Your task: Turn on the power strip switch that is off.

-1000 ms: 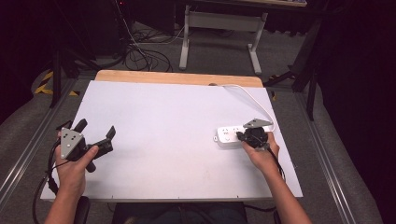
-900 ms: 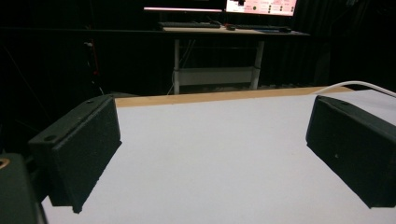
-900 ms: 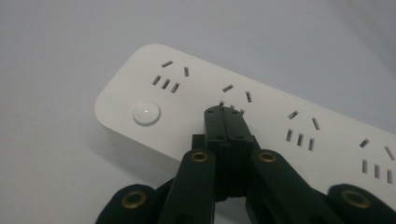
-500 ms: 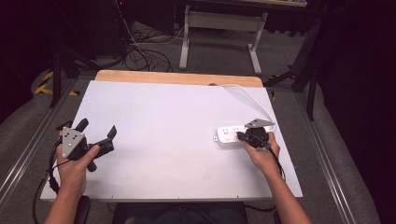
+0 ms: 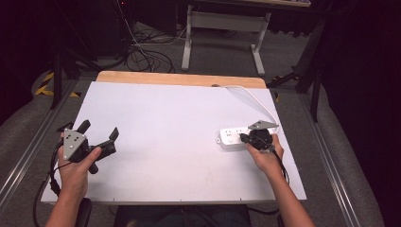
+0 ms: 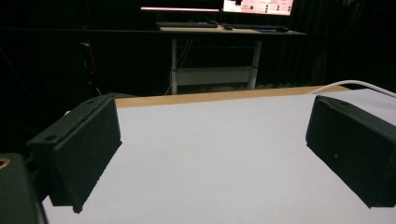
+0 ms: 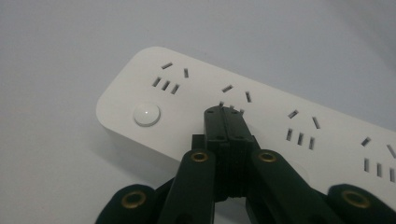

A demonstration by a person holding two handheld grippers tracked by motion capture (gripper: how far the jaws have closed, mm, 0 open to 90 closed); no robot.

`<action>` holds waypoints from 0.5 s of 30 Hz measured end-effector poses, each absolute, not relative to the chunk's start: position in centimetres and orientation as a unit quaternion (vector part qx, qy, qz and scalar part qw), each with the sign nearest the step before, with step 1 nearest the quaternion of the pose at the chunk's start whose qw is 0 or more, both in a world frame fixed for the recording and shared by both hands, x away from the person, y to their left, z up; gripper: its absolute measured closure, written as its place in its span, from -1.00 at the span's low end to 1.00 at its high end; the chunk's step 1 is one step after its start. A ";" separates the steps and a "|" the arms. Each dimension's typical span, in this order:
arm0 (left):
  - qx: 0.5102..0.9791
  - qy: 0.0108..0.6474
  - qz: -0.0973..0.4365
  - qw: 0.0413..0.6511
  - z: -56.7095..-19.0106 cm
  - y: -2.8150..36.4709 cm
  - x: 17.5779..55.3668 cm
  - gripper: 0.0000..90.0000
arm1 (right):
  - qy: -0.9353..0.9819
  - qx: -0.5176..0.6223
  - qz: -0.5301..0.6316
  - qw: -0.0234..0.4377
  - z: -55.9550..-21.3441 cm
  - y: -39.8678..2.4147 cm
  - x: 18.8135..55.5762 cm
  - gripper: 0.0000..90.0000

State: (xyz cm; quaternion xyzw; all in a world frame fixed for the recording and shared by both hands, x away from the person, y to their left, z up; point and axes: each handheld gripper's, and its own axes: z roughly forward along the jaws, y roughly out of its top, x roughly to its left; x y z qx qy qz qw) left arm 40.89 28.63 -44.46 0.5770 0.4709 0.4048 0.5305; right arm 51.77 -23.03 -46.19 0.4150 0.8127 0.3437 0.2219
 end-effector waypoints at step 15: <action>0.577 0.470 0.406 0.530 -44.5 28.6 41.0 -0.92 | 0.813 0.407 0.341 0.239 -46.1 -22.9 51.5 1.00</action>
